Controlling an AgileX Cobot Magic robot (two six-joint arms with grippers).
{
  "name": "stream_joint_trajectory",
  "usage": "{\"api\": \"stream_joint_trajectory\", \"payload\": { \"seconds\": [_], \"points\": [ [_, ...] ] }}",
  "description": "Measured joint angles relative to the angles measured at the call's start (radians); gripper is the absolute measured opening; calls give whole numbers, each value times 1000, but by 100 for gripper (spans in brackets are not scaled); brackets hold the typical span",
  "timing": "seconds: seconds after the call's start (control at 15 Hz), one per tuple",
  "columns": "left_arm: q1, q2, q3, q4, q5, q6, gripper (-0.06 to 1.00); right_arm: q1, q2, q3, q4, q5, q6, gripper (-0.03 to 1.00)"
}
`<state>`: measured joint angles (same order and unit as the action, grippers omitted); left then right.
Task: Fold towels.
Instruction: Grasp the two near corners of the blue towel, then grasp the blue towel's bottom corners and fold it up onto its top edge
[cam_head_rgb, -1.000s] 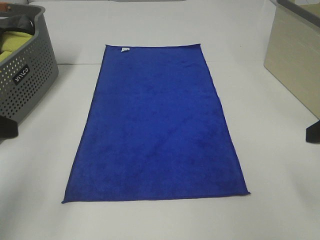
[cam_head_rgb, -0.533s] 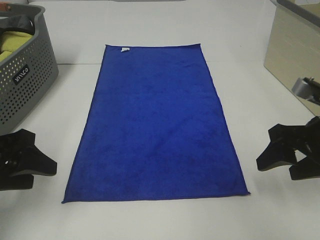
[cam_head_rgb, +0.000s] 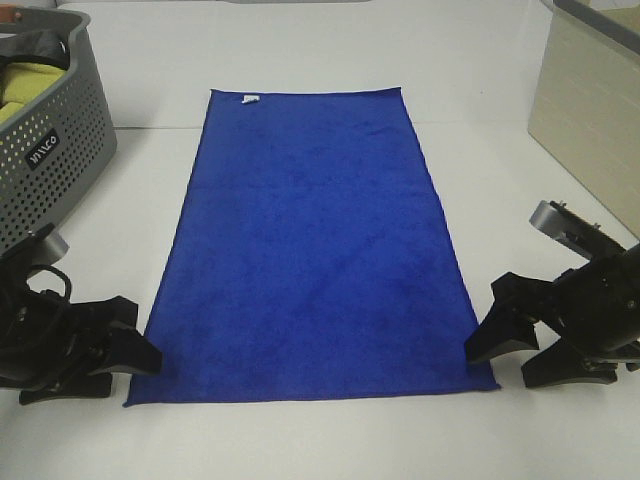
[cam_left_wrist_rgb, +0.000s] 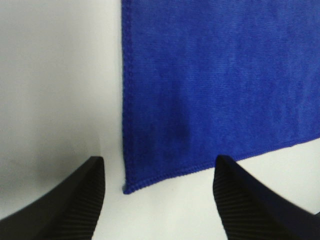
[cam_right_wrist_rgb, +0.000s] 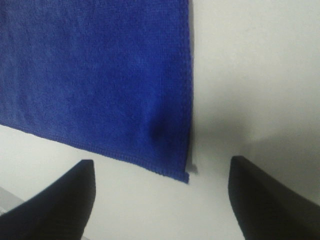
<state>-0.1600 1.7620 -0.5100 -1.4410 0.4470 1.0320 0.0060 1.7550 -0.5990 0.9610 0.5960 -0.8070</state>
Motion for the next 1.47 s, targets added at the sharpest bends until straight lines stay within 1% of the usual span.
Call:
{"api": "stream_joint_trajectory", "payload": {
  "seconds": [0.13, 0.2, 0.27, 0.47, 0.53, 0.67, 0.73, 0.8, 0.87, 0.93, 1.0, 1.07, 1.13, 1.2, 1.33, 1.4, 1.47],
  "points": [
    [-4, 47, -28, -12, 26, 4, 61, 0, 33, -13, 66, -10, -54, 70],
    [-4, 47, -28, -12, 26, 4, 61, 0, 33, -13, 66, -10, -54, 70],
    [-29, 80, -62, -24, 50, 10, 61, 0, 62, -39, 93, -1, -70, 70],
    [-45, 103, -92, -32, 64, 11, 61, 9, 94, -67, 104, 27, -72, 70],
    [-48, 110, -103, -33, 66, 11, 61, 30, 108, -81, 110, 36, -74, 70],
    [-51, 117, -118, -34, 66, 11, 60, 106, 151, -128, 121, 58, -71, 70],
    [-52, 118, -123, -33, 65, 11, 60, 129, 164, -143, 126, 61, -49, 68],
    [-52, 118, -123, -33, 64, 11, 59, 135, 170, -150, 126, 56, -19, 65],
    [-52, 119, -123, -29, 55, 12, 55, 136, 173, -151, 118, 40, 17, 59],
    [-52, 121, -123, -26, 43, 12, 47, 136, 173, -151, 109, 30, 24, 51],
    [-52, 127, -123, -24, 33, 13, 36, 136, 175, -151, 93, 15, 36, 41],
    [-52, 130, -123, -19, 16, 17, 21, 136, 176, -151, 77, 1, 49, 29],
    [-52, 130, -123, -16, 10, 28, 8, 136, 182, -151, 63, -11, 65, 15],
    [-52, 130, -123, -15, 8, 44, 0, 136, 184, -151, 47, -16, 90, 0],
    [-52, 120, -123, 3, 9, 48, 0, 136, 184, -151, 30, -9, 124, 0],
    [-52, 101, -122, 32, 10, 42, 0, 136, 182, -151, 14, 0, 143, 0],
    [-52, 70, -120, 68, 11, 15, 0, 136, 172, -150, -12, 5, 166, 0]
  ]
}}
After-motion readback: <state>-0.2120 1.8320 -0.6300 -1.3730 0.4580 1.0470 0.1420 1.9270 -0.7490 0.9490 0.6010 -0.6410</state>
